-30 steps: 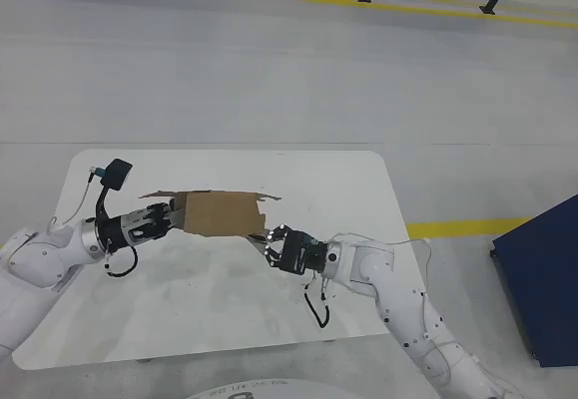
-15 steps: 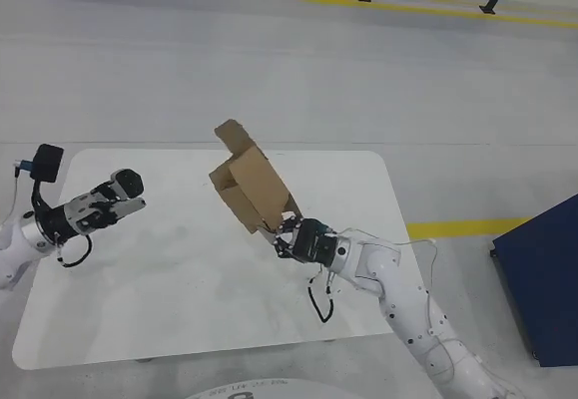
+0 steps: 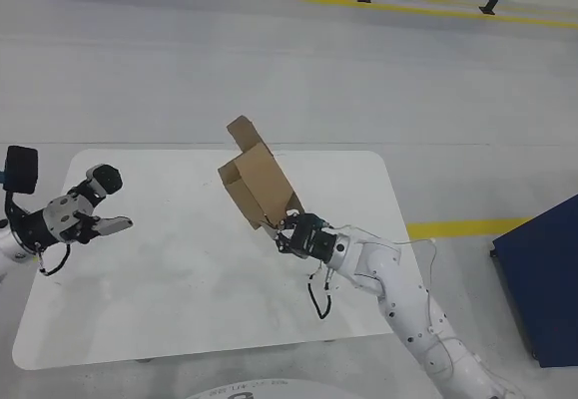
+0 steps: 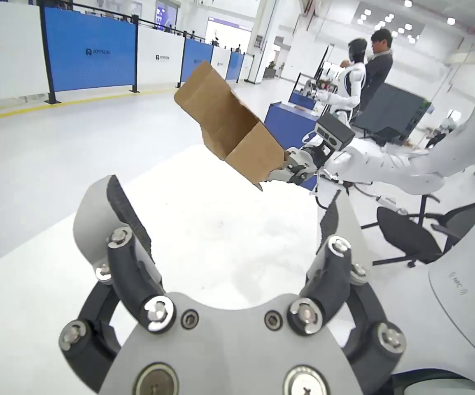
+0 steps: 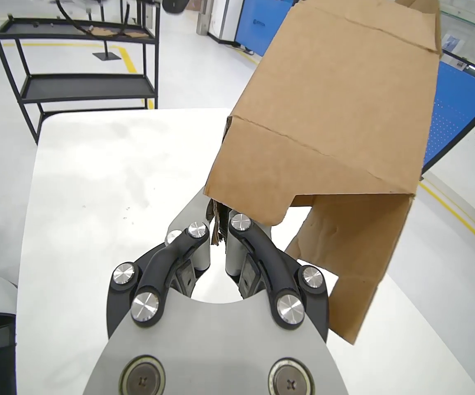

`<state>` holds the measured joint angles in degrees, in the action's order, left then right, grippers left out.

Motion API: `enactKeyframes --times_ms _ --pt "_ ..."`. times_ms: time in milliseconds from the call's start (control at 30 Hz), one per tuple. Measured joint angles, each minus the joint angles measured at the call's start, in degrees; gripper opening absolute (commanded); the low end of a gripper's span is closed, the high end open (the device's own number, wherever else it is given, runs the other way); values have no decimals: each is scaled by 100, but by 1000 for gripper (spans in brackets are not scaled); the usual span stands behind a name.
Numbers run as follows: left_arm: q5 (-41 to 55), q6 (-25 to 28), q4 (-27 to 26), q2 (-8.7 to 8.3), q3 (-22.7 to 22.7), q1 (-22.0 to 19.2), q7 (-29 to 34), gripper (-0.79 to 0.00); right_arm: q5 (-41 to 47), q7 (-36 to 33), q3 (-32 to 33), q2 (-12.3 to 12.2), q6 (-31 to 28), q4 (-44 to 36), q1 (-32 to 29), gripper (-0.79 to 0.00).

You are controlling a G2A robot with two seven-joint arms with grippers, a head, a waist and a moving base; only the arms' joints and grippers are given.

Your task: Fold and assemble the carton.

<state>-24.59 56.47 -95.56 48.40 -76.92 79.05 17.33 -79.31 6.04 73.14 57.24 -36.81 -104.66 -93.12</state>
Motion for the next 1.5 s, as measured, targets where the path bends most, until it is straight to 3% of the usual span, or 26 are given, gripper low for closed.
enactKeyframes --times_ms 133,333,467,533,667,800,1067,1500 --pt "-1522 159 -616 59 361 -126 128 0 -124 -715 -268 30 88 -211 94 -785" --pt "-2385 153 -616 117 830 -460 402 0 -436 -802 -389 15 -6 -461 -16 -785" --pt "-2589 153 -578 152 1054 -652 421 -43 -686 -745 -406 -8 -80 -580 -117 -785" --pt "-2673 153 -541 176 1179 -723 381 -92 -804 -770 -455 -11 -66 -633 -137 -785" --pt "-2737 153 -451 210 1484 -870 439 -274 -973 -755 -555 -8 -15 -689 -148 -785" --pt "-2763 153 -367 239 1779 -1050 564 -332 -1051 -709 -604 -9 -4 -699 -153 -785" --pt "-2768 138 -225 306 2108 -1309 571 -385 -1152 -762 -700 -6 29 -692 -111 -785" --pt "-3013 11 -165 307 1919 -1292 131 -413 -1222 -832 -772 -11 61 -715 -98 -785"
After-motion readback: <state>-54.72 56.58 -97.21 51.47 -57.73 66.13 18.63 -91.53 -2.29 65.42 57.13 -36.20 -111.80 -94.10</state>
